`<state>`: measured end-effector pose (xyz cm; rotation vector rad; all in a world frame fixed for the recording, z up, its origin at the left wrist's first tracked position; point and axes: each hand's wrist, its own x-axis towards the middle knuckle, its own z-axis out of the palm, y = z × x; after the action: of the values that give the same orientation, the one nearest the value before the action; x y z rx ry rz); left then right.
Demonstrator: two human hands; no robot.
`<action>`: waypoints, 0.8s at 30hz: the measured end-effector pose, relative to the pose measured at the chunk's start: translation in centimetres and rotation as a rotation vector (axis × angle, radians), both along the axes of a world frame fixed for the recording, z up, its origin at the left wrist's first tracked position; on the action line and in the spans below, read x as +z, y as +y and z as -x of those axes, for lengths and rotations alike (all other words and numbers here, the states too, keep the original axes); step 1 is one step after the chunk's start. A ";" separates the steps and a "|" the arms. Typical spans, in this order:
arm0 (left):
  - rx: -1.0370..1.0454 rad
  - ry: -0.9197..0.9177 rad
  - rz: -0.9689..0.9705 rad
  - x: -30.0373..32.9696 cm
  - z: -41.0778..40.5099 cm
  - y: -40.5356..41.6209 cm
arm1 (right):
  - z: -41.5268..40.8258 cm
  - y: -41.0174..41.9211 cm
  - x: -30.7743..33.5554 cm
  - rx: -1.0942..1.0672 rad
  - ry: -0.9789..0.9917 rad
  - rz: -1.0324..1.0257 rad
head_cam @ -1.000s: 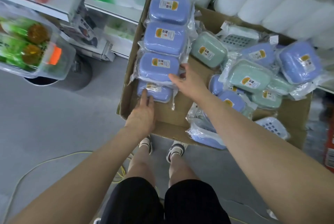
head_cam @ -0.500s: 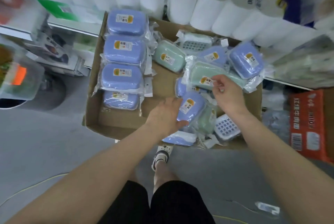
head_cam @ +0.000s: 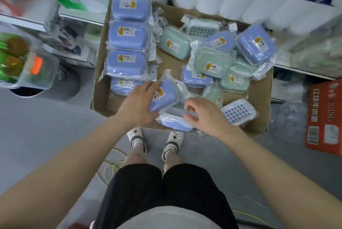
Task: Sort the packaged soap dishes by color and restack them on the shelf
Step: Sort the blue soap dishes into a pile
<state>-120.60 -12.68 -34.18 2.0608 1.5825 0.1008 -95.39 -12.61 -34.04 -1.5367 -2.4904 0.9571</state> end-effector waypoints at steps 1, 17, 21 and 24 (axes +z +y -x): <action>-0.001 0.019 -0.027 0.1 1.6 -0.6 | 0.8 -0.4 -0.4 0.083 -0.049 0.055; -0.201 0.306 0.145 -3.8 10.4 -1.1 | 4.6 5.9 1.5 -0.177 -0.010 0.537; -0.094 0.167 0.084 -3.0 11.8 -1.4 | 7.0 7.8 3.3 -0.459 0.277 0.730; 0.185 0.006 -0.098 -1.1 13.1 -1.6 | 10.8 8.0 3.1 -0.368 0.260 0.813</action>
<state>-133.69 -14.23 -35.29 1.9840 1.8016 0.2434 -106.22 -4.63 -30.93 -1.7803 -1.6078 2.0624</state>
